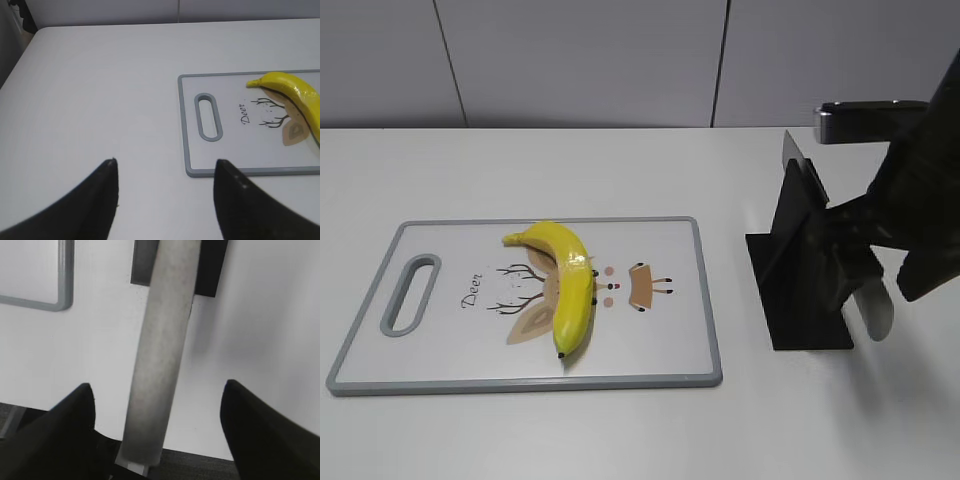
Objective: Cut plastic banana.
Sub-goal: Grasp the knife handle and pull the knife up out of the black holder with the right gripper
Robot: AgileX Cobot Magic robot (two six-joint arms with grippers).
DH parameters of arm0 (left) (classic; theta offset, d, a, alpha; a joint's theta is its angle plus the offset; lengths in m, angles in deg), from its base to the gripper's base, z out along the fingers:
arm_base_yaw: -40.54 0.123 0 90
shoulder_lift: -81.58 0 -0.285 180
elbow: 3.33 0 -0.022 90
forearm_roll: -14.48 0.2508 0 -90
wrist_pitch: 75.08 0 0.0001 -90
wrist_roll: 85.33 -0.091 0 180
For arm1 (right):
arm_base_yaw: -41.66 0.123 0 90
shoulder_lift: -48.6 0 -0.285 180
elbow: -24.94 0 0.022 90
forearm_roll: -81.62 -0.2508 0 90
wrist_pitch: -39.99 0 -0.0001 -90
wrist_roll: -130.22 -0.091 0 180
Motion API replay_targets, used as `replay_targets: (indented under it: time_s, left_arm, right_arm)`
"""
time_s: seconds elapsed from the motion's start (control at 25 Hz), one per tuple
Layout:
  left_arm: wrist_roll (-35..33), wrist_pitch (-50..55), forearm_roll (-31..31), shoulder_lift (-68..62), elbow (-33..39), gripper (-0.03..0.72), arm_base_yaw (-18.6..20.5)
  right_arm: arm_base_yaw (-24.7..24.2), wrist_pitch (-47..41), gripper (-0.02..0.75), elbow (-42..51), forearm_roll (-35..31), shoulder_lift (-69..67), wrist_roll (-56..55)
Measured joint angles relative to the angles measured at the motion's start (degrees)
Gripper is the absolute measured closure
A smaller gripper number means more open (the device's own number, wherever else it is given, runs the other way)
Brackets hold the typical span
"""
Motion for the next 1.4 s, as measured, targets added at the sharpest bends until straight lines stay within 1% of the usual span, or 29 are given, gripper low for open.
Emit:
replay_targets:
  time_s: [0.08, 0.2, 0.28, 0.48, 0.68, 0.76, 0.8, 0.88, 0.92, 1.2, 1.4]
  left_arm:
    - [0.0, 0.0, 0.0, 0.0, 0.0, 0.13, 0.0]
    - [0.0, 0.0, 0.0, 0.0, 0.0, 0.148, 0.0]
    - [0.0, 0.0, 0.0, 0.0, 0.0, 0.152, 0.0]
    - [0.0, 0.0, 0.0, 0.0, 0.0, 0.155, 0.0]
    - [0.0, 0.0, 0.0, 0.0, 0.0, 0.159, 0.0]
    - [0.0, 0.0, 0.0, 0.0, 0.0, 0.162, 0.0]
    - [0.0, 0.0, 0.0, 0.0, 0.0, 0.162, 0.0]
    - [0.0, 0.0, 0.0, 0.0, 0.0, 0.163, 0.0]
    - [0.0, 0.0, 0.0, 0.0, 0.0, 0.163, 0.0]
    - [0.0, 0.0, -0.06, 0.0, 0.0, 0.174, 0.0]
    - [0.0, 0.0, -0.06, 0.0, 0.0, 0.179, 0.0]
  right_arm:
    - [0.0, 1.57, 0.153, 0.0, 0.06, -1.53, -0.72]
    - [0.0, 2.92, 0.183, -0.07, 0.06, -3.22, -2.93]
    - [0.0, 3.01, 0.204, -0.07, 0.13, -4.31, -3.71]
    - [0.0, 3.29, 0.225, -0.07, 0.14, -5.7, -4.17]
    - [0.0, 3.97, 0.292, -0.07, -0.17, -6.87, -4.34]
    - [0.0, 4.09, 0.341, -0.07, -0.28, -7.42, -4.34]
    - [0.0, 4.09, 0.391, -0.09, -0.27, -7.55, -4.34]
    - [0.0, 4.09, 0.546, -0.13, -0.3, -7.61, -4.34]
    - [0.05, 4.03, 0.567, -0.13, 0.08, -7.61, -4.71]
    - [0.05, 4.08, 0.568, -0.13, 0.13, -7.49, -4.82]
    - [0.05, 3.95, 0.568, -0.13, 0.01, -3.56, -4.88]
